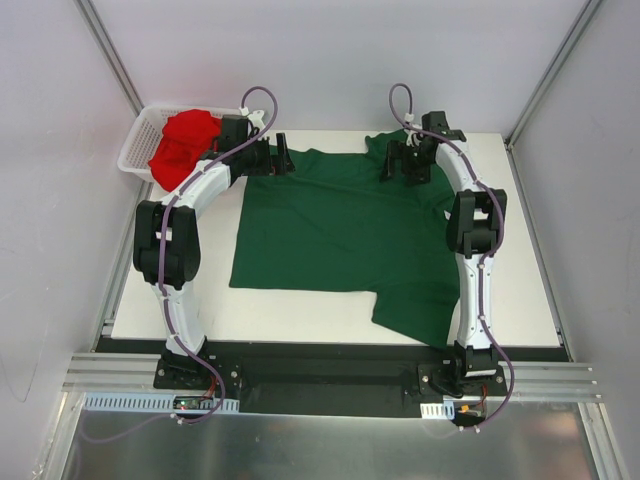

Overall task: Fold and stack the t-shirts
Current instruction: Flatten out the tshirt

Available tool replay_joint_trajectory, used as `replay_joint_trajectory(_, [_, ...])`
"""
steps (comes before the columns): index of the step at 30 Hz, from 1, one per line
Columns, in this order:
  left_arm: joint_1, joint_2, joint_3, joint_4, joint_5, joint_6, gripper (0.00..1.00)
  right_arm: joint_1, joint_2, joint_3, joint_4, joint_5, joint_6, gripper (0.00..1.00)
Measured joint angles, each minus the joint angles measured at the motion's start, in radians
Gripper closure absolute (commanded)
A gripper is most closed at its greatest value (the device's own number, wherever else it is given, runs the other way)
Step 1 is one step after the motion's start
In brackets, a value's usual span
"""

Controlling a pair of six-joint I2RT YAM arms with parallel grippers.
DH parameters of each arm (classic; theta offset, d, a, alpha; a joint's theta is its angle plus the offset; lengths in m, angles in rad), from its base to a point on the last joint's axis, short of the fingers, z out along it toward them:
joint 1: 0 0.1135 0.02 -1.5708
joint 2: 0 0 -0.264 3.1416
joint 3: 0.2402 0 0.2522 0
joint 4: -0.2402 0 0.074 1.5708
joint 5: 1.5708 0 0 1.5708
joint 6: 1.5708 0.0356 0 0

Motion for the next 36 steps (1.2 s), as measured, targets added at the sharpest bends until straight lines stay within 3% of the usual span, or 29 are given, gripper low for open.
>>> replay_joint_trajectory(9, [0.0,0.008,0.016,0.003,0.002,-0.001,0.01,-0.017,0.02,-0.011,0.041,-0.065,0.045,0.04])
replay_joint_trajectory(16, [0.0,0.01,0.016,0.004,0.002,-0.002,0.01,-0.018,-0.058,-0.153,0.139,-0.099,0.06,0.04])
replay_joint_trajectory(24, [0.0,0.007,-0.027,0.026,0.003,-0.003,0.01,-0.013,-0.15,-0.304,0.261,-0.238,0.115,0.04])
replay_joint_trajectory(36, [0.0,0.005,-0.046,0.05,0.003,-0.008,0.01,-0.005,-0.068,-0.212,0.424,-0.465,0.306,0.04])
